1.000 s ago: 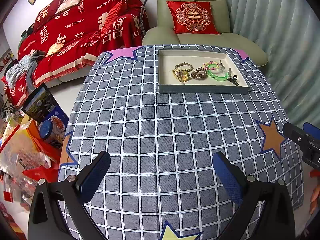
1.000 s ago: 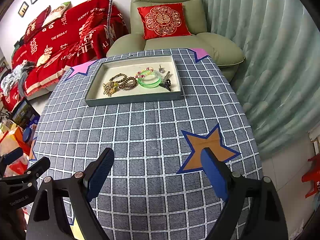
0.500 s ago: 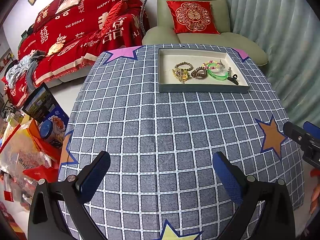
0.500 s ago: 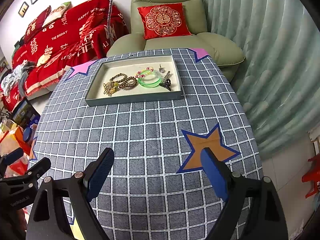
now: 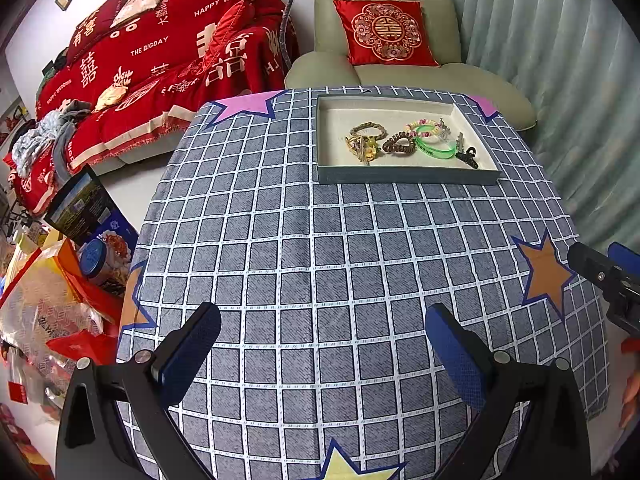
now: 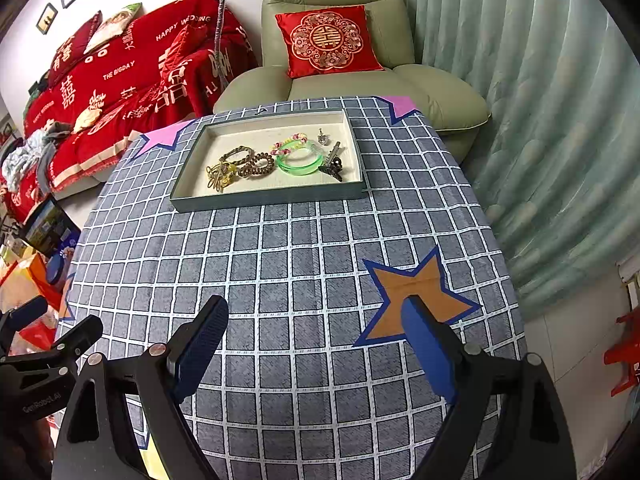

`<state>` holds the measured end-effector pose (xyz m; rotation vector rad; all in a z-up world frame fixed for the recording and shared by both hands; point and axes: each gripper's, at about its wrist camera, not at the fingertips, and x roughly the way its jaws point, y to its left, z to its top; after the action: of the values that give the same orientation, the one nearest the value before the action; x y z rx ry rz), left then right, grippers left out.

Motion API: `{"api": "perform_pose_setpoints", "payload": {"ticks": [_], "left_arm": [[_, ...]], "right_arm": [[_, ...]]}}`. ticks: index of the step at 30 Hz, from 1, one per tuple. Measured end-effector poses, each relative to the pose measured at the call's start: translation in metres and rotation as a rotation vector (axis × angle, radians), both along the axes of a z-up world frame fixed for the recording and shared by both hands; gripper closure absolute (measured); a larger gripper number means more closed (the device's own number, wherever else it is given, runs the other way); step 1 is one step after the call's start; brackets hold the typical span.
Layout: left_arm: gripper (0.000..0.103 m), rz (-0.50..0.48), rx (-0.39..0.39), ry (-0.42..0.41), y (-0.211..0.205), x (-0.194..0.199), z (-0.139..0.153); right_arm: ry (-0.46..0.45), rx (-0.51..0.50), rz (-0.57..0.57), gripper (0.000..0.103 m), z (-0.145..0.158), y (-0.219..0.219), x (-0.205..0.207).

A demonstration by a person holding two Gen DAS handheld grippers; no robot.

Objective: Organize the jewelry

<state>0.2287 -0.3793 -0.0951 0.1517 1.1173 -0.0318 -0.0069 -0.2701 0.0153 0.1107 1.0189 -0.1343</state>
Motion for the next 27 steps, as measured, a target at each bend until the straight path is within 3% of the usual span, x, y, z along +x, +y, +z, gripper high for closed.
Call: {"api": "perform_pose_setpoints", "payload": {"ticks": [27], "left_arm": [[0.0,0.002,0.004,0.005,0.003,-0.0011,-0.0023]], "right_arm": [[0.002,-0.001,-0.002,0.013,-0.0008,0.0006,0.0003]]}}
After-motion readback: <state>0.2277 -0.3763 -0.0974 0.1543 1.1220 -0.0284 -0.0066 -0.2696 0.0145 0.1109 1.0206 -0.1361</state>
